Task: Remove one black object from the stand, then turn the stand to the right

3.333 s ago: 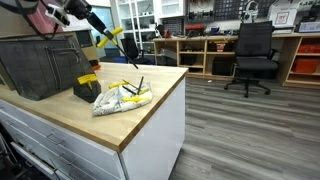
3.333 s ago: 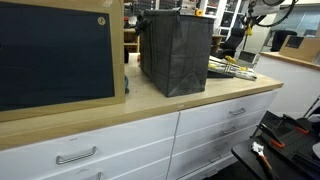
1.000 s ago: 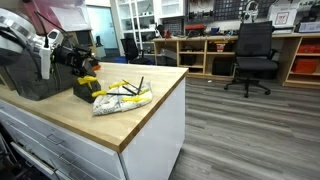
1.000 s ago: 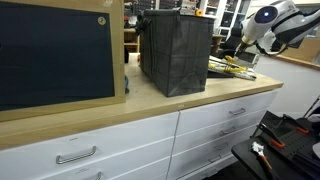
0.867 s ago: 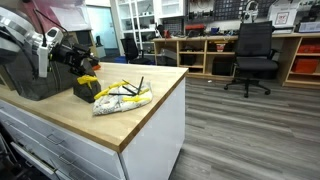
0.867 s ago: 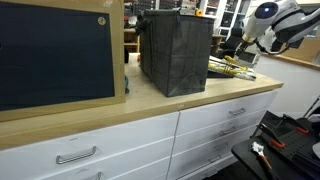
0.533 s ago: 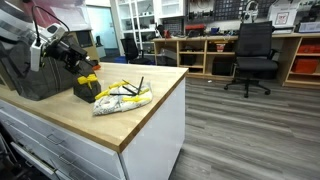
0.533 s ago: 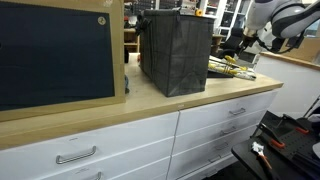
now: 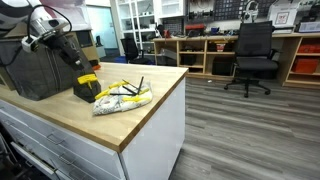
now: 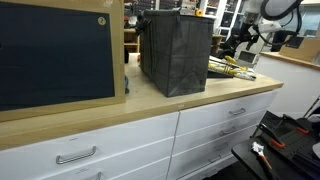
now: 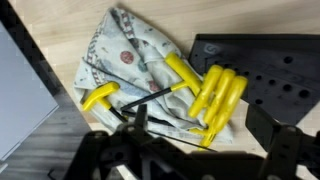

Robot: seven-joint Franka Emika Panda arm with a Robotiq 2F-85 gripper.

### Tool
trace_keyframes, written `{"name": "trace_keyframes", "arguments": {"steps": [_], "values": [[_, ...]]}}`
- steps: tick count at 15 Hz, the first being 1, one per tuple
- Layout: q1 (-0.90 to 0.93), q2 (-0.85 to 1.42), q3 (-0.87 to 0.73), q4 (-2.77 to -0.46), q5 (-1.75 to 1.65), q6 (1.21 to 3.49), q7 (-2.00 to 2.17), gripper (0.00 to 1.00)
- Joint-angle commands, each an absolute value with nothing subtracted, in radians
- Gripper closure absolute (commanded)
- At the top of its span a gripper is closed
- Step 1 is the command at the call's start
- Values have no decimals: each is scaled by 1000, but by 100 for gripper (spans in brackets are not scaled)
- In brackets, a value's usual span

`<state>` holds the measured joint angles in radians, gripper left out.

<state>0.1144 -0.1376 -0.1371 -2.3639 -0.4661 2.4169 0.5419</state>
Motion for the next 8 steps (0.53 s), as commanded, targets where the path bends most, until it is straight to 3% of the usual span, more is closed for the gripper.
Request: {"name": "trace_keyframes", "arguments": {"steps": [1, 8], "values": [[94, -143, -70, -2261, -188, 2299, 494, 0], [60, -69, 13, -2168, 8, 2209, 521, 0]]}}
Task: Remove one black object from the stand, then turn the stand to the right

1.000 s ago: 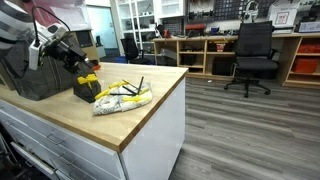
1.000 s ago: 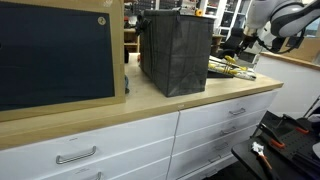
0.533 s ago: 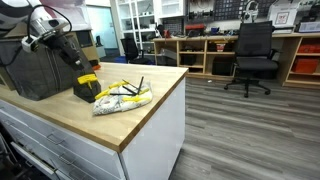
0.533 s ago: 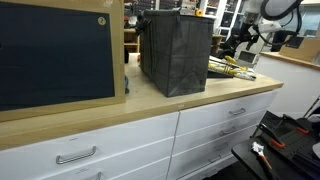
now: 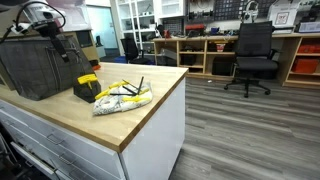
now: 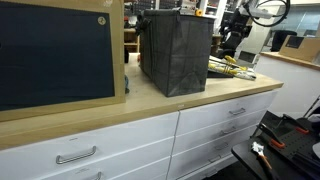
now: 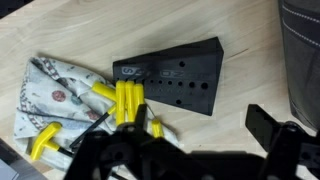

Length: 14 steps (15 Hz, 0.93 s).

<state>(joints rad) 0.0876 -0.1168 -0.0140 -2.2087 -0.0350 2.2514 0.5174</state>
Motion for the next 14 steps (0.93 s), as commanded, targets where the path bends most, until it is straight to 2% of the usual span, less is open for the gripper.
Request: {"name": "trace_keyframes", "arguments": {"steps": [1, 6, 7, 8, 14], "values": [[56, -57, 16, -2172, 12, 2205, 524, 0], [49, 3, 15, -2202, -2, 2193, 520, 0], [50, 13, 15, -2211, -11, 2198, 517, 25], [54, 22, 16, -2221, -10, 2204, 504, 26], [68, 79, 34, -2239, -16, 2239, 440, 71]]}}
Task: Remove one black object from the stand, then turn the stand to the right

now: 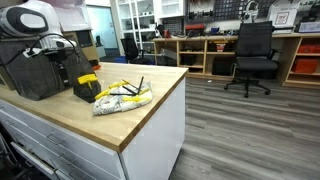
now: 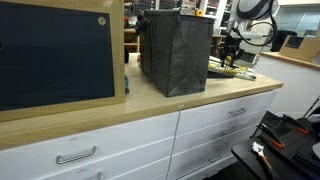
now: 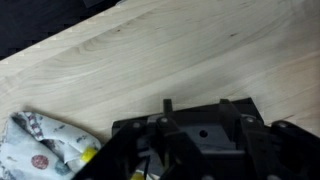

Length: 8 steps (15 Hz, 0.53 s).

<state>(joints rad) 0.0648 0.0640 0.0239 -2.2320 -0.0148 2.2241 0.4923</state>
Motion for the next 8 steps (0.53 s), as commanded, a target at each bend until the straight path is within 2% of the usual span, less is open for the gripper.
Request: {"name": "trace_keyframes", "arguments": {"steps": [1, 3, 4, 8], "values": [[71, 88, 38, -2238, -15, 2247, 426, 79], [76, 107, 45, -2231, -27, 2265, 396, 95], [79, 118, 47, -2224, -30, 2272, 382, 99], [91, 151, 52, -2203, -25, 2303, 341, 100]]}}
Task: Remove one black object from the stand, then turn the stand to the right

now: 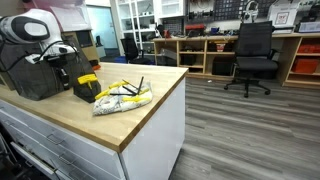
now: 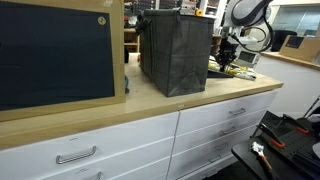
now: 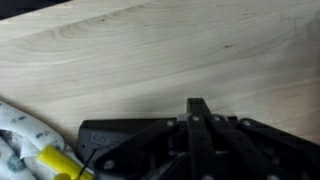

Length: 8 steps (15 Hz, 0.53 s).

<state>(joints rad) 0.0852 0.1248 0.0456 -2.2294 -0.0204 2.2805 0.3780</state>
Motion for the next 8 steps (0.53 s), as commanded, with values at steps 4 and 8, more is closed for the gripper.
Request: {"name": "trace_keyframes", "arguments": {"steps": [4, 8], "values": [[98, 182, 56, -2179, -16, 2329, 301, 100], [101, 221, 58, -2149, -8, 2340, 279, 100]]}}
